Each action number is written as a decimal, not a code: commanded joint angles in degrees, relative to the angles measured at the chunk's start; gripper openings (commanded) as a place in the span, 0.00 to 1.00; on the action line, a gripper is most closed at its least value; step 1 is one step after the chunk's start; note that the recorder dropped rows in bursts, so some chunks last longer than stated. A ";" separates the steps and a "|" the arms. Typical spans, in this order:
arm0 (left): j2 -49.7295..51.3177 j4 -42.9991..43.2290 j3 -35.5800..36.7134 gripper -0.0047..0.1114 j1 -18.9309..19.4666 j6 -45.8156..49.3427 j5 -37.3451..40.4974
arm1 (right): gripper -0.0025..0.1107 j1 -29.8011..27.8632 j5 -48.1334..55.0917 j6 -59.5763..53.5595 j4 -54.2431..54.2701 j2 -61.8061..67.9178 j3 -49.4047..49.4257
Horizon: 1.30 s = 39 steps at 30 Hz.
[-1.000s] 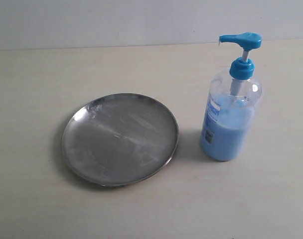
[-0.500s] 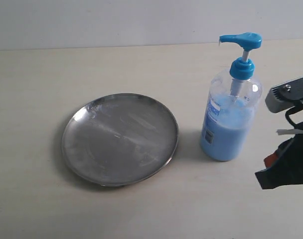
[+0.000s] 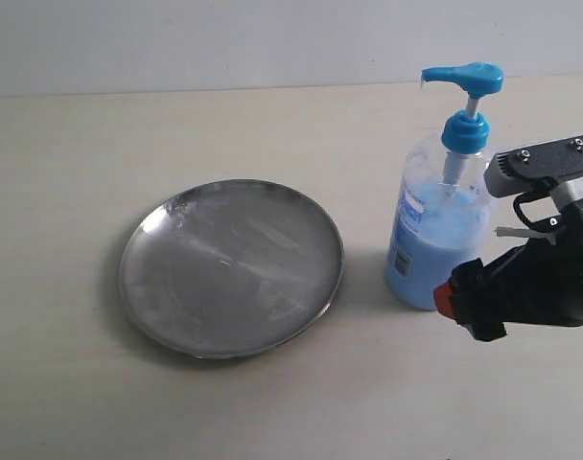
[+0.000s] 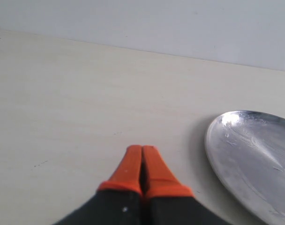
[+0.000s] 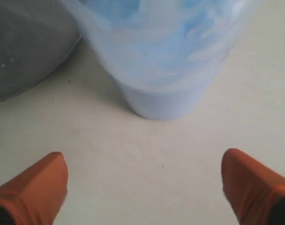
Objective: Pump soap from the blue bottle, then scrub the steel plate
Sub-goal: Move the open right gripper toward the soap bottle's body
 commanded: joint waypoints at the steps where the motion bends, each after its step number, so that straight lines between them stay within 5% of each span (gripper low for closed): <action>1: -0.33 0.18 0.18 0.04 0.12 0.11 -0.12 | 0.80 0.05 -9.30 0.67 -0.48 0.13 3.16; 19: -0.33 0.18 0.18 0.04 0.12 0.11 -0.12 | 0.79 0.05 -39.14 -0.62 -0.47 0.13 15.42; 39: -0.33 0.18 0.18 0.04 0.12 0.11 -0.12 | 0.77 0.05 -57.01 -4.91 -3.76 0.13 23.36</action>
